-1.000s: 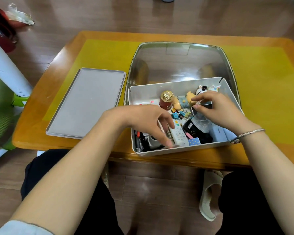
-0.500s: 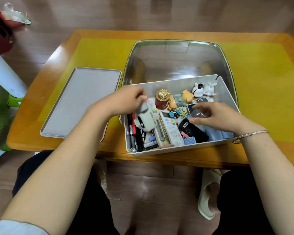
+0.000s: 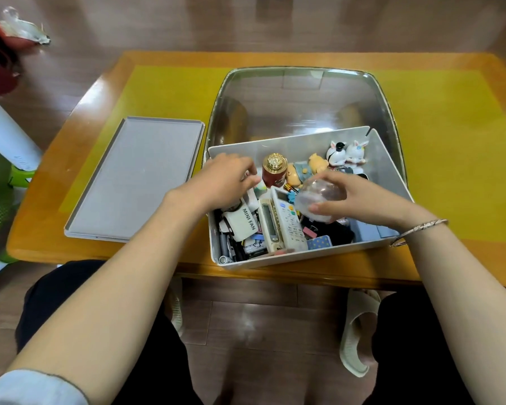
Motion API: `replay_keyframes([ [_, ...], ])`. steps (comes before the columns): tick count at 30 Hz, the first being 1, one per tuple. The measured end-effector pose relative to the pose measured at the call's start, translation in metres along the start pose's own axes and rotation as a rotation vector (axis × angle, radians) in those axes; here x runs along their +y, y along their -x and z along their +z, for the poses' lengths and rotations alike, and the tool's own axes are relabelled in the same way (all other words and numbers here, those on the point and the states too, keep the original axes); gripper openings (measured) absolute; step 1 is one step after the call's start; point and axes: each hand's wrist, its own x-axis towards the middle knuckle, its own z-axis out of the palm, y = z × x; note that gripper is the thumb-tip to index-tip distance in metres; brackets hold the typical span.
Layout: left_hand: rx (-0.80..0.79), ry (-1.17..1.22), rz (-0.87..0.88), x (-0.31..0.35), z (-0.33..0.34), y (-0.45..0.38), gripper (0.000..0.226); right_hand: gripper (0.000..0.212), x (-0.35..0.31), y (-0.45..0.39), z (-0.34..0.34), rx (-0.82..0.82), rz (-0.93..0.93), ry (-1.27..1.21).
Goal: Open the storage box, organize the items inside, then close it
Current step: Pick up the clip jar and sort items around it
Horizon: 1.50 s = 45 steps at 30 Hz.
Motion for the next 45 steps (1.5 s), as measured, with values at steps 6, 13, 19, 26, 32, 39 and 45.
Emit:
replay_keyframes([
  [6, -0.135, -0.088, 0.298, 0.029, 0.021, 0.008, 0.052, 0.058, 0.006, 0.001, -0.007, 0.06, 0.178, 0.113],
  [13, -0.105, -0.061, 0.232, 0.03, 0.024, 0.006, 0.043, 0.044, -0.002, 0.002, -0.002, 0.0, 0.089, -0.125],
  [19, 0.037, 0.243, 0.282, 0.035, 0.025, 0.008, 0.1, 0.035, -0.005, -0.006, 0.003, 0.091, 0.04, -0.402],
  [26, 0.252, 0.342, 0.438, 0.046, 0.025, 0.007, 0.078, 0.022, -0.014, -0.015, 0.011, 0.085, 0.02, -0.792],
  [32, 0.228, 0.389, 0.357, 0.048, 0.028, 0.005, 0.066, 0.028, -0.013, -0.014, 0.015, 0.106, 0.01, -0.798],
  [39, 0.26, 0.27, 0.288, 0.051, 0.025, 0.01, 0.073, 0.023, -0.01, -0.01, 0.018, 0.309, -0.115, -0.084],
  [45, 0.258, 0.153, 0.238, 0.057, 0.021, 0.011, 0.079, 0.072, -0.01, -0.01, 0.013, 0.316, -0.065, 0.07],
])
